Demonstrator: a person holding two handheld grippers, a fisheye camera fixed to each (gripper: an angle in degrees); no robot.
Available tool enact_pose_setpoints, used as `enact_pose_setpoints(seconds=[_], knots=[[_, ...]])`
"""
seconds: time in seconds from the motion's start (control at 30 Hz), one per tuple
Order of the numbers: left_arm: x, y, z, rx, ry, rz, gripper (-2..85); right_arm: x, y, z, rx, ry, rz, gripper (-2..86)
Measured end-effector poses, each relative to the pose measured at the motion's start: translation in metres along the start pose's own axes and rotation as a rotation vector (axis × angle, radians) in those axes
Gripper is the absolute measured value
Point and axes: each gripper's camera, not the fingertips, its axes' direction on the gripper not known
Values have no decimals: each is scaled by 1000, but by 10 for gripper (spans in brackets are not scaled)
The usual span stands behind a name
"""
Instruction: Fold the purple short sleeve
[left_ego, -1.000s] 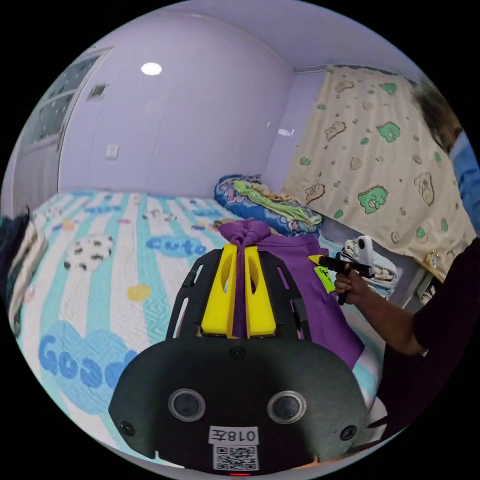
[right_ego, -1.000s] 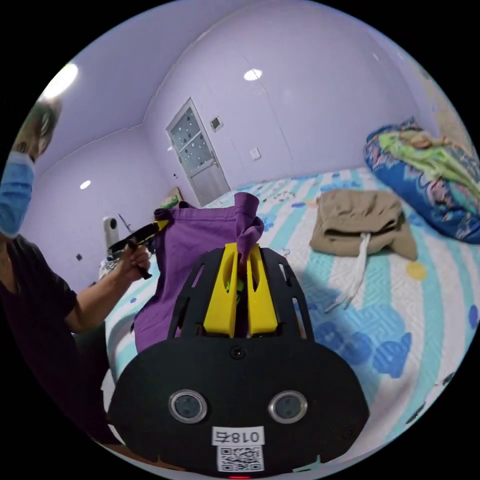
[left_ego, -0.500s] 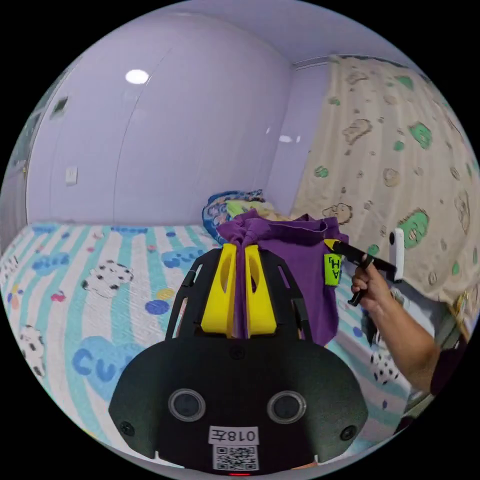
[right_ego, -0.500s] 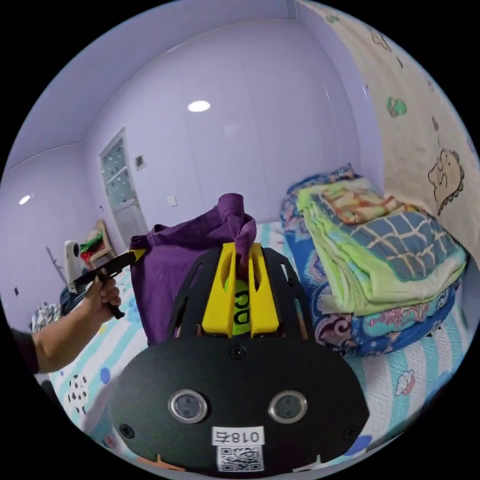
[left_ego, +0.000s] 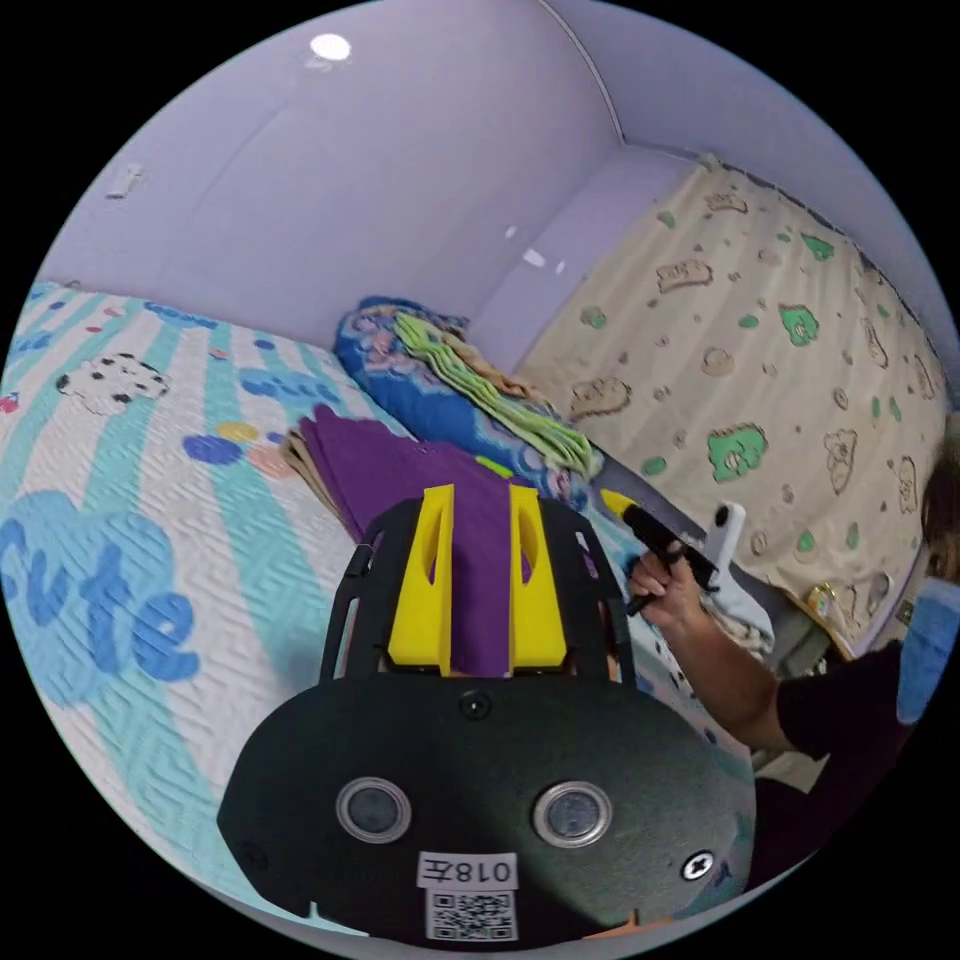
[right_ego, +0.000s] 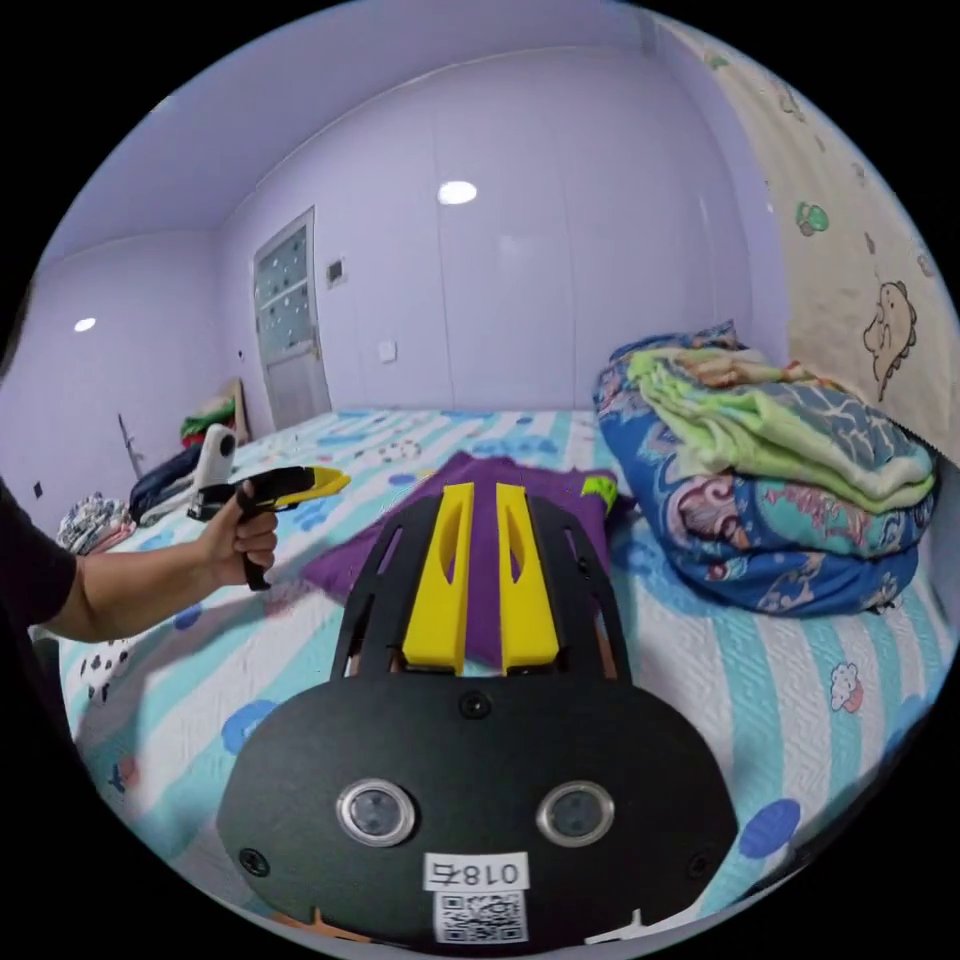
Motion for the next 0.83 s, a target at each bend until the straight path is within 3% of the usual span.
enact_pose_setpoints(seconds=[0.13,0.23,0.43,0.53,0.7,0.83], knots=[[14,-14,32,-213,-148,5,60,7,14,36,-264,181,-16,19],[18,-39,19,-251,-150,-33,49,4,6,23,-289,201,-2,8],[132,-60,-81,-11,-41,165,78,-63,8,-130,119,316,-103,10],[195,-48,-108,27,70,228,98,-91,34,-217,210,354,-124,17],[289,-27,-84,-51,242,222,113,-90,89,-330,136,495,-57,29],[366,-31,-23,-158,331,218,120,-35,109,-408,60,544,95,55]])
